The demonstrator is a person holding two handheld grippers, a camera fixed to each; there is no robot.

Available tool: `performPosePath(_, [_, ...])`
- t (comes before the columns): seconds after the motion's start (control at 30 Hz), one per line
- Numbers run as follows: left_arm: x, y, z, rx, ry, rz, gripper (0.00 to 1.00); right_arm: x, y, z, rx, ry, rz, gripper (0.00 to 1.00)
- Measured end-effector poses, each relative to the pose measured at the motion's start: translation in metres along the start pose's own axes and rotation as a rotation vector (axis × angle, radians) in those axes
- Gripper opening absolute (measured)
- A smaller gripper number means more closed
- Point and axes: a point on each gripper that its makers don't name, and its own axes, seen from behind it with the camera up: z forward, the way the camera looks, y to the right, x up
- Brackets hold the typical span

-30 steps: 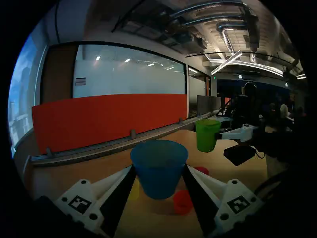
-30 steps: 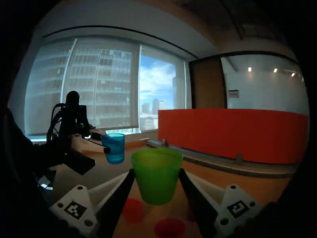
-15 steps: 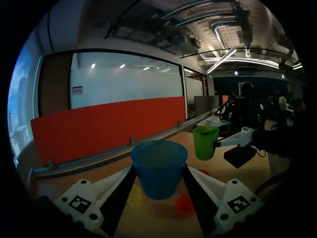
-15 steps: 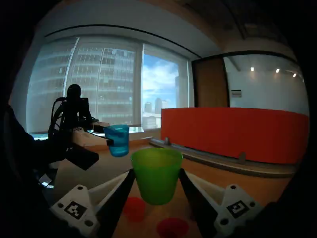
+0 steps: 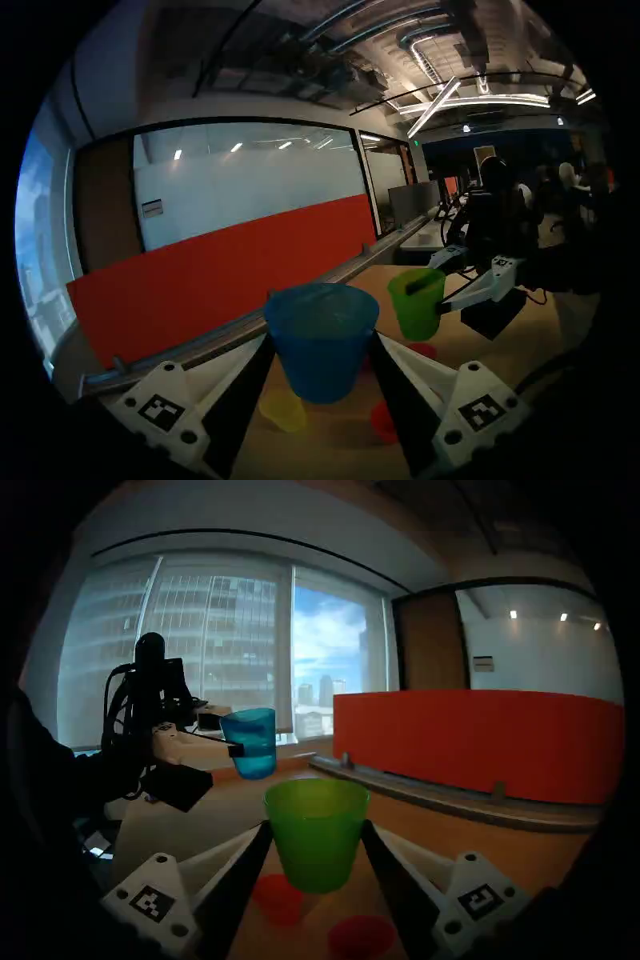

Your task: Pour water

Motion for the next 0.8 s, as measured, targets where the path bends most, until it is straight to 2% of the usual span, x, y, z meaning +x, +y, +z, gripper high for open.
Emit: performPosePath(0.8, [0.033, -0.001, 0.013, 0.043, -0.003, 0.234, 0.81, -0.009, -0.015, 0.014, 0.049, 0.002, 0.006, 0.85])
